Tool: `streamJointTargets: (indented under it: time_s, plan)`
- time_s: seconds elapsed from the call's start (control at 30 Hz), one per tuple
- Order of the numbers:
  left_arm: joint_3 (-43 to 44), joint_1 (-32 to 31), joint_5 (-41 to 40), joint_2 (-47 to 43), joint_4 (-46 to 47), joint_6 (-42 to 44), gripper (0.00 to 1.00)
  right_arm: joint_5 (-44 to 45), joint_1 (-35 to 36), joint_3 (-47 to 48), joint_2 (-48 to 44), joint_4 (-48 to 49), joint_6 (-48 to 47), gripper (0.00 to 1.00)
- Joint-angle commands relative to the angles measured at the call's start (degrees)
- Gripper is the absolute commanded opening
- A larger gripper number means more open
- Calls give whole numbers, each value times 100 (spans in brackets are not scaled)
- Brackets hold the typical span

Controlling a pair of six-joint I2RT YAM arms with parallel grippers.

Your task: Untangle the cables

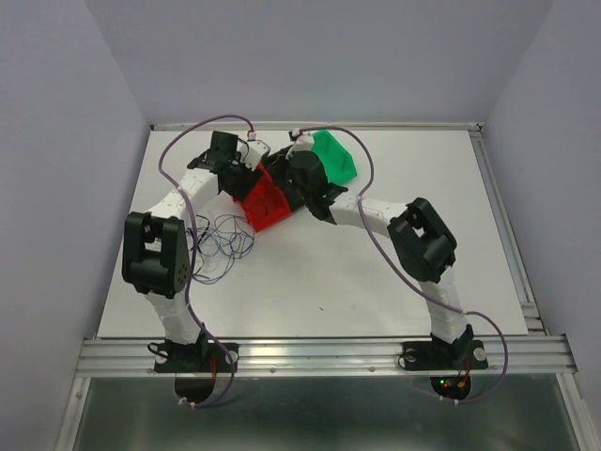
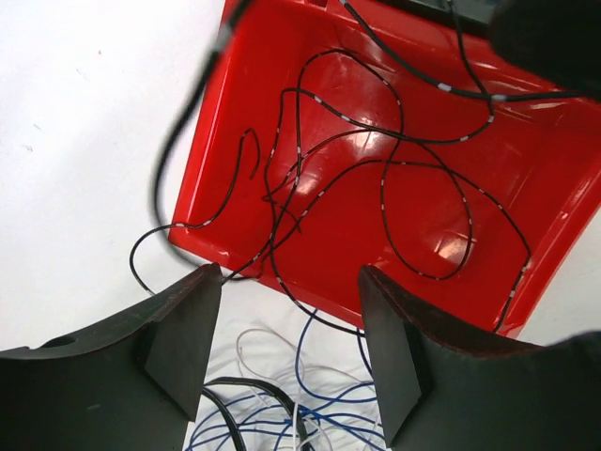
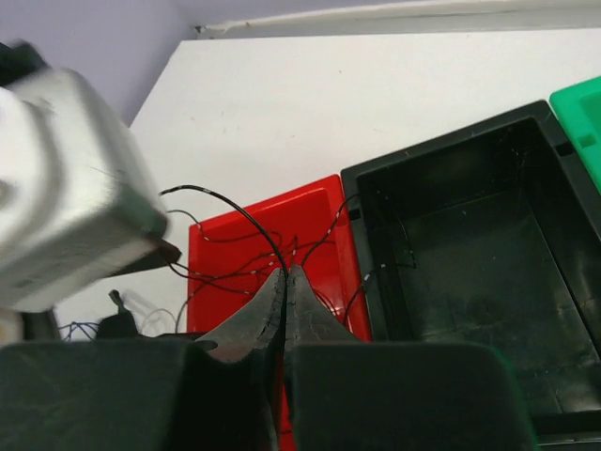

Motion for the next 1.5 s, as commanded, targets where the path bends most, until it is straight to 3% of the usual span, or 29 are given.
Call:
streamJointTargets:
  time_s: [0.0, 0.47, 0.67, 0.83, 1.07, 1.3, 1.47]
  plan:
    - [246, -12, 386, -521, 33, -134, 71, -93, -24, 172, 199, 37, 170, 0]
    - [747, 137, 773, -1162, -609, -152, 72, -515, 2, -83, 489, 134, 487, 1]
    - [564, 347, 326, -1312, -224, -301, 72, -401, 178, 136, 814, -111, 469, 1]
    - [203, 874, 457, -1154, 172, -389, 72, -243, 222, 523, 1175, -507, 461, 0]
    - [-324, 1410, 1177, -838, 1103, -670, 71, 311, 372, 1130, 1518, -1114, 180, 1]
    - [-184, 1473, 1598, -170, 1307, -898, 69, 610, 442, 1920, 1860, -1843, -137, 1]
    - [44, 1640, 2355, 85, 1280, -987, 65, 724, 433, 2219, 2071, -2089, -260, 1]
